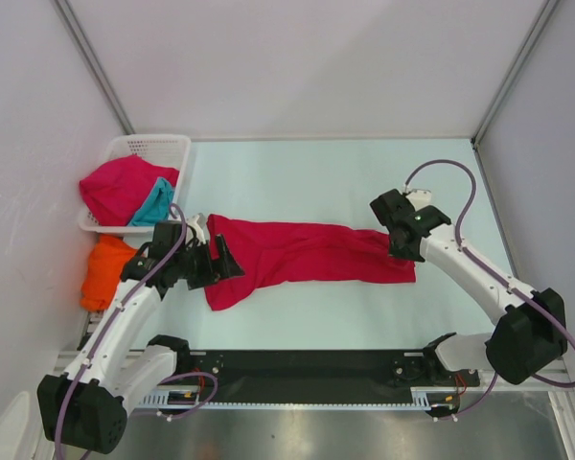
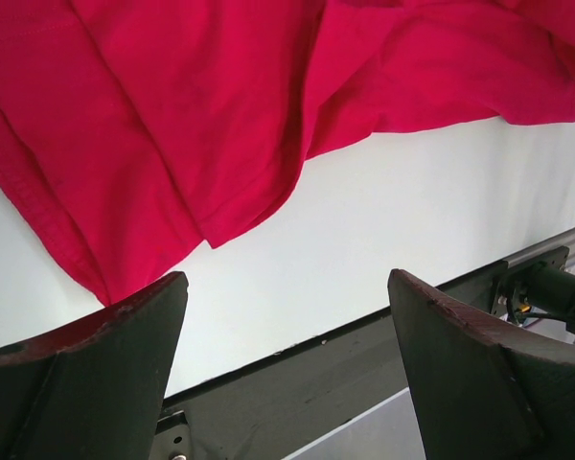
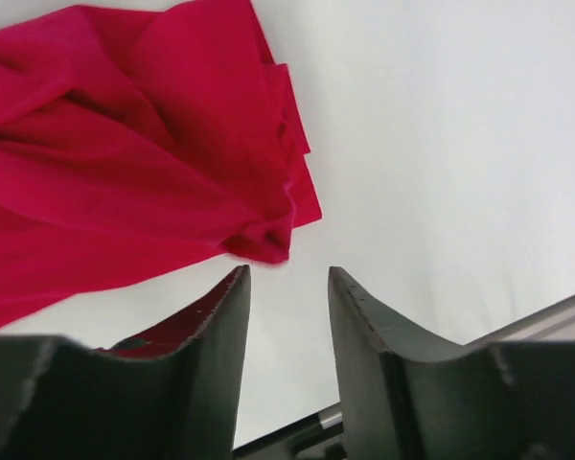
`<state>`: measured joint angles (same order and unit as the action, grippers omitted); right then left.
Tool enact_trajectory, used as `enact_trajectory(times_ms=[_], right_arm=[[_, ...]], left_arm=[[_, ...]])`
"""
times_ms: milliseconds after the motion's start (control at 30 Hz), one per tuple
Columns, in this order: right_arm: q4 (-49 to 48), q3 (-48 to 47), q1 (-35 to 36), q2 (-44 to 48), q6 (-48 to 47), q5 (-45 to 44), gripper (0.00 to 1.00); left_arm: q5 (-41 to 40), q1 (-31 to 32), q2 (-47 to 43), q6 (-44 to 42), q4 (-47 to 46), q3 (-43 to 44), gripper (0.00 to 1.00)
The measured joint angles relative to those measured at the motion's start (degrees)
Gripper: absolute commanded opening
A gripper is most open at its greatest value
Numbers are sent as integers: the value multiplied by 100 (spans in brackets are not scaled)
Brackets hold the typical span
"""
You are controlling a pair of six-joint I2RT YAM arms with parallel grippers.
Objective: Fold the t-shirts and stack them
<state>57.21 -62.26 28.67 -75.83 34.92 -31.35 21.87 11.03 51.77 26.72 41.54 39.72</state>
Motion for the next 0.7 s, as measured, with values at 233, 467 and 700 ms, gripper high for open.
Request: enact_trajectory(times_ms=[233, 467, 700], right_arm=[[146, 0, -68, 9, 120, -199, 58], [24, -17, -68, -295, 101, -197, 59], [-297, -302, -63, -841, 39, -59, 59]], left_arm=[[2, 0, 0, -35, 22, 24, 91], [11, 0, 57, -33, 24, 24, 91], [90, 0, 907, 37, -269, 81, 92]])
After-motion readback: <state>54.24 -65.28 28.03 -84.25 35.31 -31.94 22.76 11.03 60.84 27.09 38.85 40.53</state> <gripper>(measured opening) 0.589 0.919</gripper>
